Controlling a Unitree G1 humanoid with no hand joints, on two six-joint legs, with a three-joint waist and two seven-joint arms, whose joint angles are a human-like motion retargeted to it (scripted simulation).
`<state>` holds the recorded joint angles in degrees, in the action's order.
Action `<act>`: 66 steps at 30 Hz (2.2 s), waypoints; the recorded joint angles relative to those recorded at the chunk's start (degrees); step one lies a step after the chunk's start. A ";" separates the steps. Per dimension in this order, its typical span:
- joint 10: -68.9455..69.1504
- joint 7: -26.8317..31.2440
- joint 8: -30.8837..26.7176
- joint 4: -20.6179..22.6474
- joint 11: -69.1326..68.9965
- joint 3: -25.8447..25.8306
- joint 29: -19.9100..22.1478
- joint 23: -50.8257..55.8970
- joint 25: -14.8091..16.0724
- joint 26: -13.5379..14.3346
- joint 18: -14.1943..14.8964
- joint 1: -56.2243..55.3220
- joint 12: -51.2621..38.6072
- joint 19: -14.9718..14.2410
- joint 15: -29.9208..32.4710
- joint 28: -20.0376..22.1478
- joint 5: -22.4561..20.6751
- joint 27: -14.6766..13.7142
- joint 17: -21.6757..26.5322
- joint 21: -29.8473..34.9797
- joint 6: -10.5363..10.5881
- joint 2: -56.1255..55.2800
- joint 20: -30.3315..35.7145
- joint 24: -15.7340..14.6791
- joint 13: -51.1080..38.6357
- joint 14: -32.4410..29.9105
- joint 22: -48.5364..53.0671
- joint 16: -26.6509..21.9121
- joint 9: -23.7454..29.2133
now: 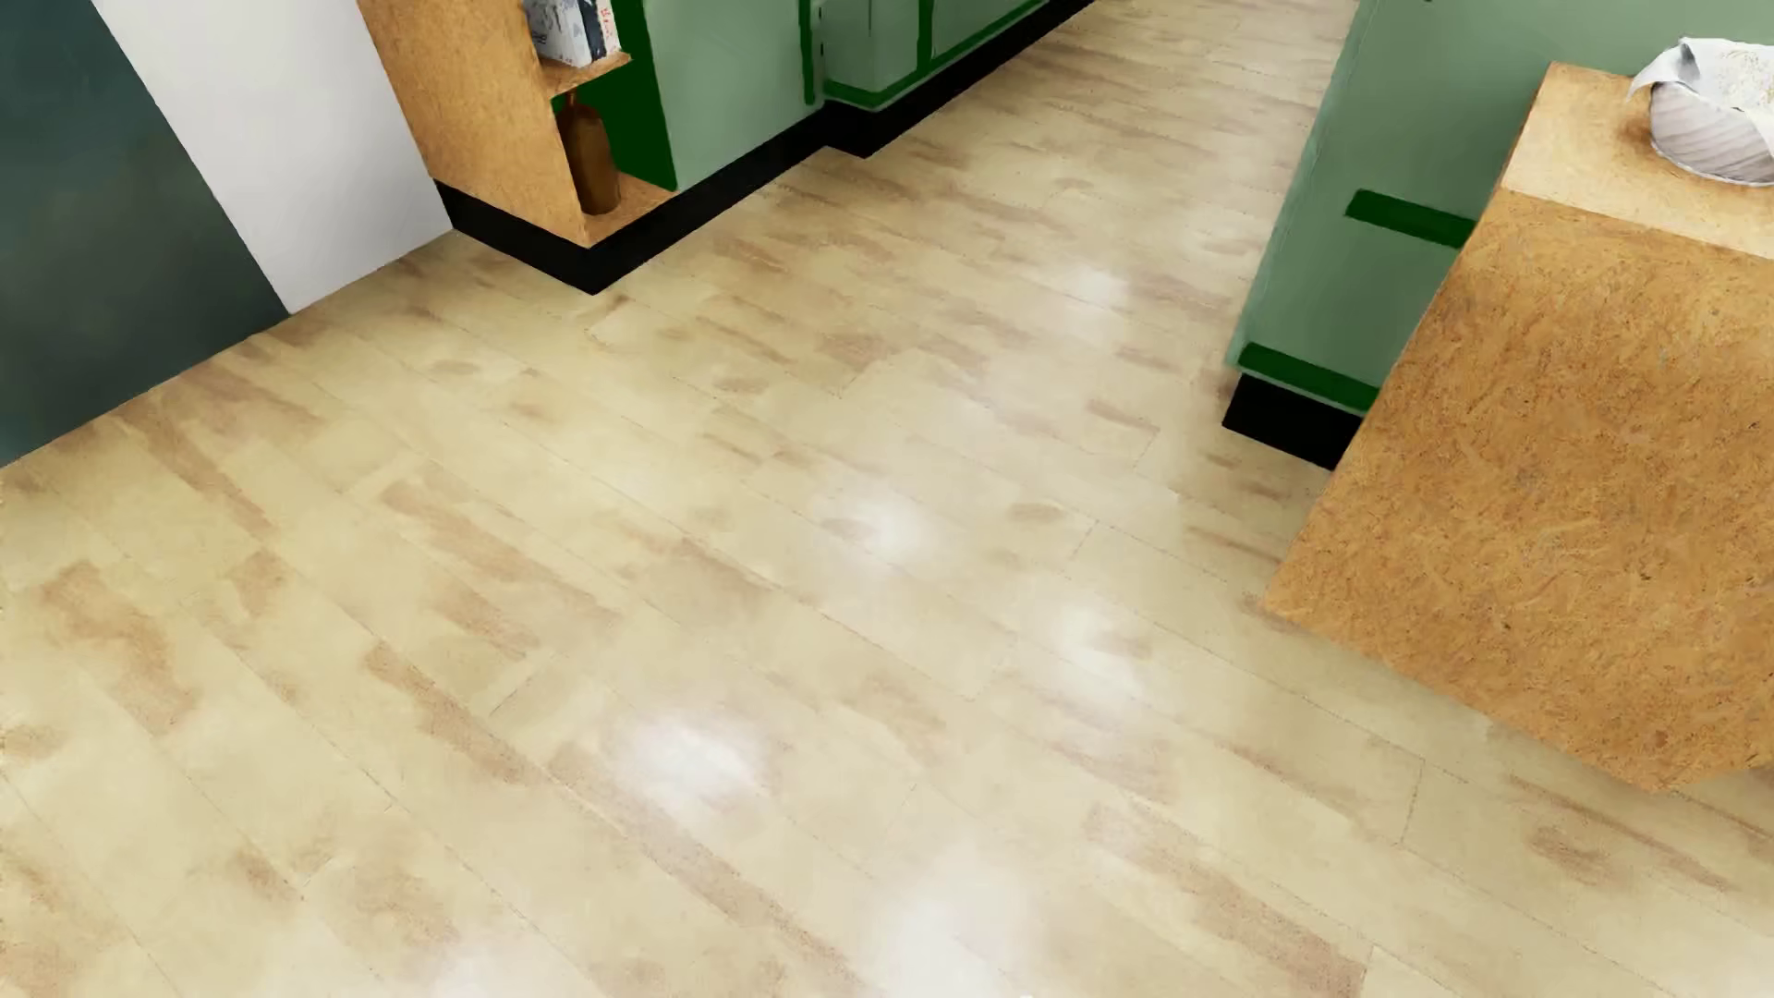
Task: Move towards dark armchair
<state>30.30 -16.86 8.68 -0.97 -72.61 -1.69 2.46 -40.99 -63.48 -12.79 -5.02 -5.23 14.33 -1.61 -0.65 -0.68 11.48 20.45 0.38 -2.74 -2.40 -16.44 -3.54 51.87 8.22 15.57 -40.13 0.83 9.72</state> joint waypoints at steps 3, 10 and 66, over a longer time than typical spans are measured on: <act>-3.14 2.87 5.21 1.48 25.33 -1.78 -5.35 -2.69 2.18 3.69 1.33 6.12 -3.19 1.08 -0.74 1.06 0.71 -1.51 2.68 -1.96 0.03 -4.35 0.17 -2.82 5.09 3.02 4.72 -2.32 -0.56; 21.52 9.51 -13.30 -2.56 48.24 -2.36 -16.02 -7.34 -10.91 2.69 0.55 7.88 -4.40 0.01 9.37 0.74 -15.18 -6.21 4.37 1.67 2.34 -3.99 1.05 -7.27 9.03 -0.23 9.79 -5.30 0.01; 13.35 4.79 -0.56 -7.41 55.52 2.11 -6.82 11.10 -10.87 1.34 1.97 -23.72 5.64 5.27 -12.84 -2.56 -18.92 -16.45 11.75 6.82 7.69 18.93 4.97 -0.34 -17.46 -14.16 4.32 -10.65 -0.34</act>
<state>43.64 -12.07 8.12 -8.37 -17.09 0.41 -4.36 -29.89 -74.35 -11.46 -3.04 -28.95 19.97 3.66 -13.50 -3.24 -7.44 4.00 12.13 4.07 5.28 2.49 1.43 51.54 -9.24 1.41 -35.81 -9.82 9.39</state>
